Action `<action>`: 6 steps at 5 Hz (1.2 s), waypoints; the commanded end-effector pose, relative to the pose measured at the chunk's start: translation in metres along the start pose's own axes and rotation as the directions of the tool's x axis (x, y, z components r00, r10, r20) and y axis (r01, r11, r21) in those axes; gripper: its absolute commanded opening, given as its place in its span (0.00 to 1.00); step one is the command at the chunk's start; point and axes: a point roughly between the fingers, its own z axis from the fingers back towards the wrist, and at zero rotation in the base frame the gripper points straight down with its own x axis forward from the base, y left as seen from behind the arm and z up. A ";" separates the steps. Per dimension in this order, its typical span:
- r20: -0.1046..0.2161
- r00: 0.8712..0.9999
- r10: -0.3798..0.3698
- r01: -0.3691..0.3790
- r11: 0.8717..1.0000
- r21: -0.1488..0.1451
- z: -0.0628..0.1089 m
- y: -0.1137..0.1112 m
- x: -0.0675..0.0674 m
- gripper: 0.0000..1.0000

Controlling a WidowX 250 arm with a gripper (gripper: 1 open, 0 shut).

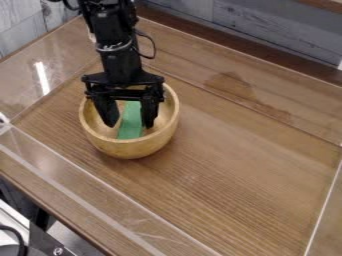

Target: Remove the green block from inside the brown bowl and put it on the table

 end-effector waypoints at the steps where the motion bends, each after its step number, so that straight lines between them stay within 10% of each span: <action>1: 0.034 0.999 -0.009 0.009 1.000 -0.004 0.007 -0.003 0.006 1.00; 5: 0.019 1.000 -0.002 0.002 1.000 -0.015 0.003 -0.002 0.008 1.00; 6: 0.021 1.000 0.004 -0.004 1.000 -0.020 0.001 -0.001 0.007 0.00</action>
